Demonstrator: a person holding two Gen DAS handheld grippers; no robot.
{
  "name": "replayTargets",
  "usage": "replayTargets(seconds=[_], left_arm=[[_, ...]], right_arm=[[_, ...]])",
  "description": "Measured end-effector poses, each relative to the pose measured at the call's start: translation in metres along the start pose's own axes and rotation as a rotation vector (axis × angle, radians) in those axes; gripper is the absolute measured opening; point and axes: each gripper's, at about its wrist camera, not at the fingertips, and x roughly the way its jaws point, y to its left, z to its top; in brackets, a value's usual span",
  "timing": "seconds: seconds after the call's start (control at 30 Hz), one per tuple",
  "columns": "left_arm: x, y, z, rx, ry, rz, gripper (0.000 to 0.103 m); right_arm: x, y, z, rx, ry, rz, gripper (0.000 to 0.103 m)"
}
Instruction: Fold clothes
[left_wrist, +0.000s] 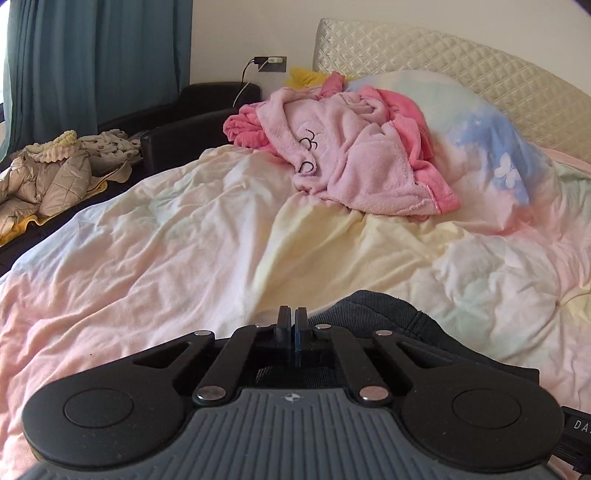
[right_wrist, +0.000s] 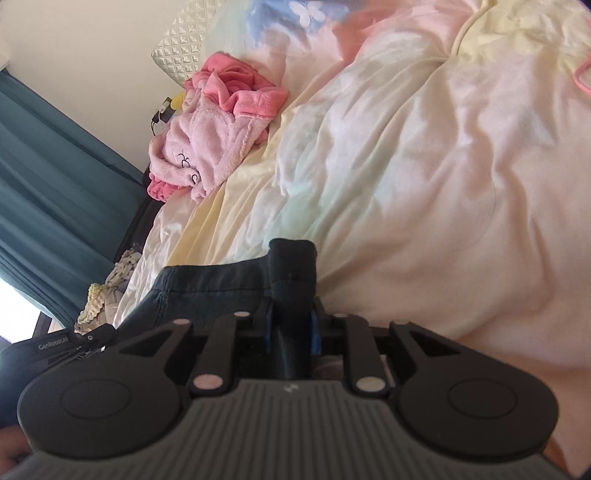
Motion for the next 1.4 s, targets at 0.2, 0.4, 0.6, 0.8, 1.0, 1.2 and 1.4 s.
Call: replayTargets(seconds=[0.2, 0.4, 0.6, 0.8, 1.0, 1.2, 1.4], left_arm=[[0.027, 0.024, -0.019, -0.135, 0.035, 0.141, 0.001], [0.017, 0.026, -0.043, -0.165, 0.127, 0.150, 0.013], [-0.100, 0.034, -0.057, -0.221, 0.019, 0.161, 0.072], [-0.233, 0.047, -0.109, -0.315, -0.054, 0.249, 0.077], [-0.336, 0.052, -0.172, -0.347, -0.078, 0.399, 0.077], [-0.388, 0.058, -0.217, -0.412, -0.085, 0.483, 0.080], [-0.398, 0.066, -0.244, -0.465, -0.098, 0.489, 0.083]], right_arm=[[-0.006, 0.006, 0.006, -0.019, -0.035, 0.030, 0.034], [0.006, -0.003, 0.004, 0.000, 0.028, 0.028, 0.038], [0.013, 0.005, -0.001, -0.070, 0.087, 0.035, 0.042], [0.004, 0.002, 0.000, -0.053, 0.180, 0.060, 0.045], [-0.019, 0.007, -0.019, -0.102, 0.321, 0.085, 0.048], [-0.025, 0.008, -0.028, -0.081, 0.386, 0.114, 0.063], [-0.017, 0.011, -0.032, -0.047, 0.418, 0.176, 0.073]])
